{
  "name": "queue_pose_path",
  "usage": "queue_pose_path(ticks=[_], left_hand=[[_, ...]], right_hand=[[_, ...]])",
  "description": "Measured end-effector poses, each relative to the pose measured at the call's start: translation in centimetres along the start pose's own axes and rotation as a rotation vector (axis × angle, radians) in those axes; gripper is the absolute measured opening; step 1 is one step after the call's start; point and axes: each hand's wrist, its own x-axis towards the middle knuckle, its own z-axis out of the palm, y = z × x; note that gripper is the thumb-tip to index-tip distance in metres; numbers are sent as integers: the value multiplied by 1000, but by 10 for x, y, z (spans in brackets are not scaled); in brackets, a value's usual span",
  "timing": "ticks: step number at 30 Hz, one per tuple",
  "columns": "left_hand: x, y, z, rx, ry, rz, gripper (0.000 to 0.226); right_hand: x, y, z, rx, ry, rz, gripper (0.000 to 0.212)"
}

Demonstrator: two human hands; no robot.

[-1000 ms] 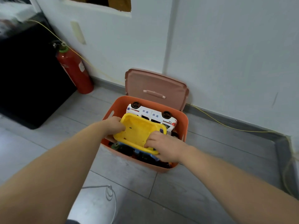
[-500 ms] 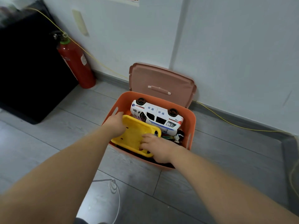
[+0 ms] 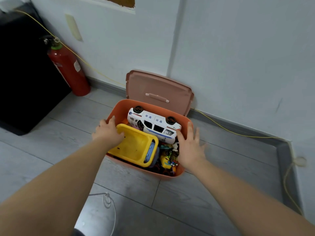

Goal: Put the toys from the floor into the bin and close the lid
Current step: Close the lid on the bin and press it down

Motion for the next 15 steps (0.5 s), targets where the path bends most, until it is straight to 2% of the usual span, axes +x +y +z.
queue_pose_path(ticks=[3,5,7,12,15], left_hand=[[-9,7,8,139,23,-48,72],[-17,16,13,148,39,-88,52],[-24,24,17,155,23,-79,46],[-33,41,22,253,-35,98,39],[-43,62,29,258,-83,221,38]], right_hand=[[4,6,8,210,-32,8,98],[3,12,9,228,-31,-15,88],[-1,25,7,186,-45,-16,79],[-16,68,3,139,-72,2,49],[-22,101,6,174,-66,66,44]])
